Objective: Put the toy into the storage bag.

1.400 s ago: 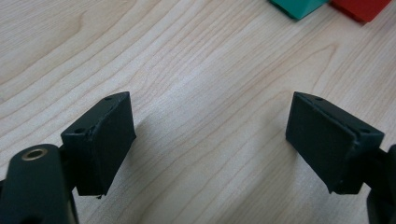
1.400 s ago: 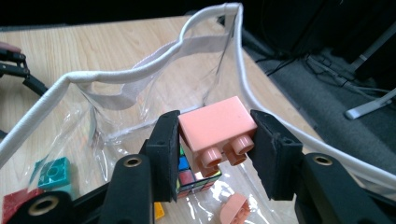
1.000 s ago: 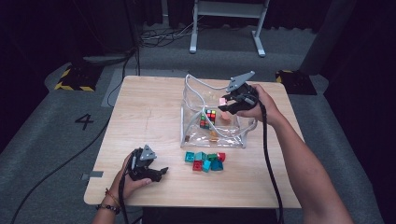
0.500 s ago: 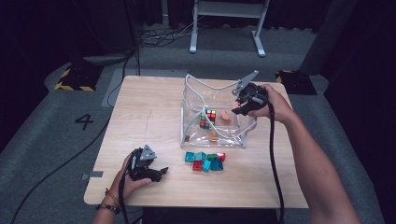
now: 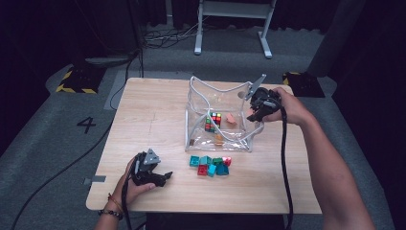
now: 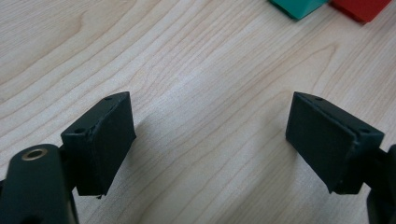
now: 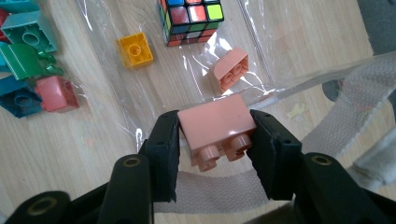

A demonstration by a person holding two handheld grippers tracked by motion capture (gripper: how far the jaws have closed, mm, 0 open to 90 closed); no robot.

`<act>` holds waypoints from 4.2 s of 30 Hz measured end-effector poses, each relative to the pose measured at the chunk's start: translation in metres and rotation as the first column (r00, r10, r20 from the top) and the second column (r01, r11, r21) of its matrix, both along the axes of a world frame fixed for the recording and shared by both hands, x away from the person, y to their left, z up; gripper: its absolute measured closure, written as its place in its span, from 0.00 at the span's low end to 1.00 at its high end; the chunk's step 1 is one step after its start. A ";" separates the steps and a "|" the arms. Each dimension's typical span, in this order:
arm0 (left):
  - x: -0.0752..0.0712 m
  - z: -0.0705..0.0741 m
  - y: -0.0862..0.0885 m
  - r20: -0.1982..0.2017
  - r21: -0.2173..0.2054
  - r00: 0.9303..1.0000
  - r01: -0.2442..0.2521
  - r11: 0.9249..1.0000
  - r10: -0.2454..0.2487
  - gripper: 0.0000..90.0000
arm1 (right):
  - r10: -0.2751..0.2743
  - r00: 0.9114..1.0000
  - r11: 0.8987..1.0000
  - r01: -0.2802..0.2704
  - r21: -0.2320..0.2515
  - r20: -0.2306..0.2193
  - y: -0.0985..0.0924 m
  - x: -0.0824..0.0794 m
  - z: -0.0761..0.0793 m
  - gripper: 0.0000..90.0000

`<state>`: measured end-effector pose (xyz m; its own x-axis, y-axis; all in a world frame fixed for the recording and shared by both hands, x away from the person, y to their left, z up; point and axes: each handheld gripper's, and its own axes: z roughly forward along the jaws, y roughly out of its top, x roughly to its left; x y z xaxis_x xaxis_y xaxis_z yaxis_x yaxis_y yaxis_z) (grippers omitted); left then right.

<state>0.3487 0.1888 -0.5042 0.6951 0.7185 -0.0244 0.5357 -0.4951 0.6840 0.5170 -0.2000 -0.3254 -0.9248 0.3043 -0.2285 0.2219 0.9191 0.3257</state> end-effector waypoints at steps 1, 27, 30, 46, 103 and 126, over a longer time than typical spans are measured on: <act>0.000 0.000 0.000 0.001 0.000 1.000 0.001 1.000 -0.001 0.17 | 0.002 1.000 1.000 -0.002 0.000 0.000 -0.001 0.000 0.001 0.61; 0.000 0.000 0.000 0.000 0.000 1.000 0.000 1.000 0.000 0.17 | -0.015 0.995 0.977 -0.006 0.215 0.098 -0.012 -0.015 0.007 0.52; 0.000 0.000 0.000 -0.002 0.000 1.000 0.000 1.000 0.000 0.17 | -0.052 0.991 0.959 0.015 0.285 0.125 -0.021 -0.019 0.013 0.49; 0.000 0.000 0.000 0.000 0.000 1.000 -0.001 1.000 0.001 0.17 | -0.248 0.945 0.802 0.077 0.593 0.212 -0.069 -0.058 0.030 0.36; 0.000 0.000 0.000 0.000 0.000 1.000 0.001 1.000 -0.001 0.17 | 0.113 0.993 0.854 -0.109 0.509 0.022 0.015 -0.145 -0.160 0.42; 0.000 0.000 0.000 0.001 0.000 1.000 0.000 1.000 0.000 0.17 | 0.159 0.987 0.866 -0.142 0.480 0.005 0.024 -0.142 -0.171 0.66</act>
